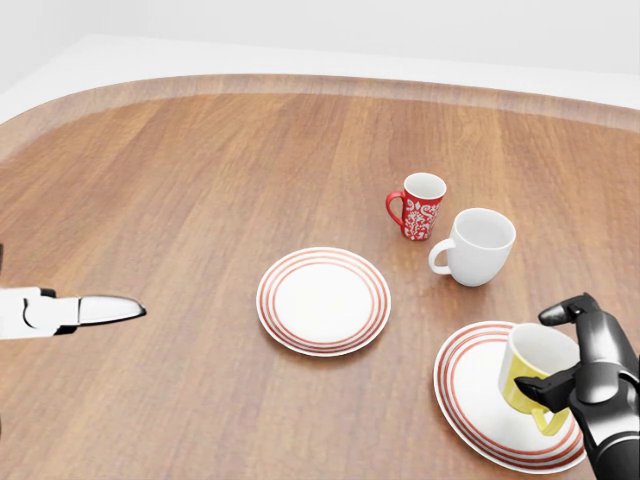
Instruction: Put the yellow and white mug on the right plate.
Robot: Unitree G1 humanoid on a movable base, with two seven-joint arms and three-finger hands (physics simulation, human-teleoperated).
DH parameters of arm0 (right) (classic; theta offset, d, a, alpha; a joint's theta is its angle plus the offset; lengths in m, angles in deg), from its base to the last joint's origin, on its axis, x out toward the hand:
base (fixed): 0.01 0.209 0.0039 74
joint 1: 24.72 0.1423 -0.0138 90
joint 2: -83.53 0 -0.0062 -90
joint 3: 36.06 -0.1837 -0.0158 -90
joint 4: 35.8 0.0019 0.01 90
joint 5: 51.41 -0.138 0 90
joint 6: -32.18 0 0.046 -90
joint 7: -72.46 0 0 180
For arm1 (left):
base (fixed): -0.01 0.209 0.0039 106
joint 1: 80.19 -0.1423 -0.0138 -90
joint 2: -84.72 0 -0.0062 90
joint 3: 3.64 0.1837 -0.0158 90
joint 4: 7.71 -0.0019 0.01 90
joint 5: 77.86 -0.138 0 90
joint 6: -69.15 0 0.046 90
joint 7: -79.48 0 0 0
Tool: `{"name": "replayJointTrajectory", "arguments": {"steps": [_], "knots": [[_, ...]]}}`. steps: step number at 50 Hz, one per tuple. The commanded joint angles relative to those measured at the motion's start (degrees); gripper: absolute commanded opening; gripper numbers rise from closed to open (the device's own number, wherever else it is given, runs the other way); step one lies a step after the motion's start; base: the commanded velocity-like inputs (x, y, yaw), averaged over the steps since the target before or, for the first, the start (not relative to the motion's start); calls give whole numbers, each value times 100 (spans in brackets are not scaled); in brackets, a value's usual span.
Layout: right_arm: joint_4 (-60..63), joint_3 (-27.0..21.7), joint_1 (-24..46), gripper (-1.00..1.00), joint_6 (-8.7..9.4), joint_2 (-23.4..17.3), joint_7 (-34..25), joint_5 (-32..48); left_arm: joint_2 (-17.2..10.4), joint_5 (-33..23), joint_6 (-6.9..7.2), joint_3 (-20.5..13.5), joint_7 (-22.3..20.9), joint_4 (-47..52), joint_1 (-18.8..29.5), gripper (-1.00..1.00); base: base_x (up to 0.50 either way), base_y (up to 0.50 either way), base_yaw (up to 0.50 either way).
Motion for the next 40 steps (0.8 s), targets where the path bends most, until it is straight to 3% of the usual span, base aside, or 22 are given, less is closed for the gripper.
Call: {"name": "replayJointTrajectory", "arguments": {"steps": [1, 40], "knots": [[-1, -26, 48, -100, 0, 32, 118, 144, 3, -8, 0, 4, -1, -5, 12, 100, 0, 0, 0], [-44, -32, 82, -100, 0, 148, 107, 311, 21, -22, 0, 19, -15, 14, -17, 100, 0, 0, 0]]}}
